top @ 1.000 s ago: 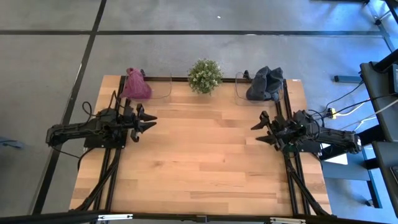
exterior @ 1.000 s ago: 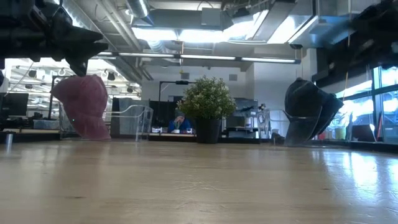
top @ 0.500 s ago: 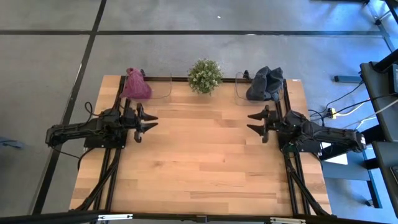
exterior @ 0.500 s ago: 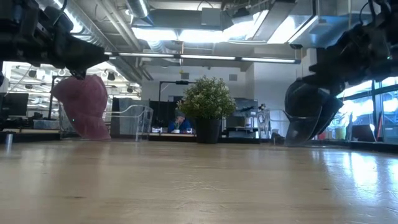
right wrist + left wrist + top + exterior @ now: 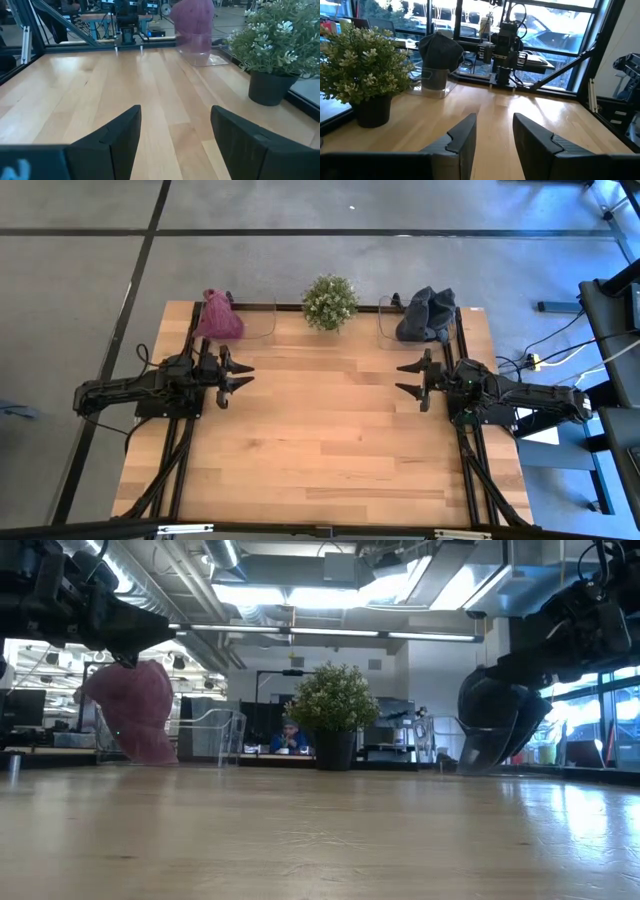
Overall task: Pick & Place hat
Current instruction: Return to home position
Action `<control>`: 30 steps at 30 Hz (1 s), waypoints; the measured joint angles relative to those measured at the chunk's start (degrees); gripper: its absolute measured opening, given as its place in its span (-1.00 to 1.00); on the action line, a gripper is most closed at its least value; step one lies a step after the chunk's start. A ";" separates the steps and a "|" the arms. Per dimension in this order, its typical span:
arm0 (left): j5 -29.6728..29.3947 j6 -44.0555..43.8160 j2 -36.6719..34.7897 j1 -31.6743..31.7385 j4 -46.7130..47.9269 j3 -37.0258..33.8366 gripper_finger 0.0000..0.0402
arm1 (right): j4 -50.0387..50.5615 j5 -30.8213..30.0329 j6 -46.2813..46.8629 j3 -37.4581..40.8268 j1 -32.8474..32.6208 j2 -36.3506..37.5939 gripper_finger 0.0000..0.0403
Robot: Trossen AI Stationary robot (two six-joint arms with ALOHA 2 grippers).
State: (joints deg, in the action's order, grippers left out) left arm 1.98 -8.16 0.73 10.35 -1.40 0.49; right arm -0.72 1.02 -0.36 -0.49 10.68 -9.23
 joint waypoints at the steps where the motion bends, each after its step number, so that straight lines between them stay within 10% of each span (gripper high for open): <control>1: -0.01 -0.01 0.00 0.00 0.00 0.00 -0.38 | -0.01 0.00 0.04 0.00 0.00 0.00 0.19; 30: 0.11 -0.06 0.00 0.00 -0.09 0.00 -0.39 | 0.01 0.15 0.11 -0.07 0.02 8.74 0.19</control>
State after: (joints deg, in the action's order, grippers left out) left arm 2.09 -8.22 0.73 10.35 -1.50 0.49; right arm -0.71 1.17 -0.25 -0.56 10.70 -0.49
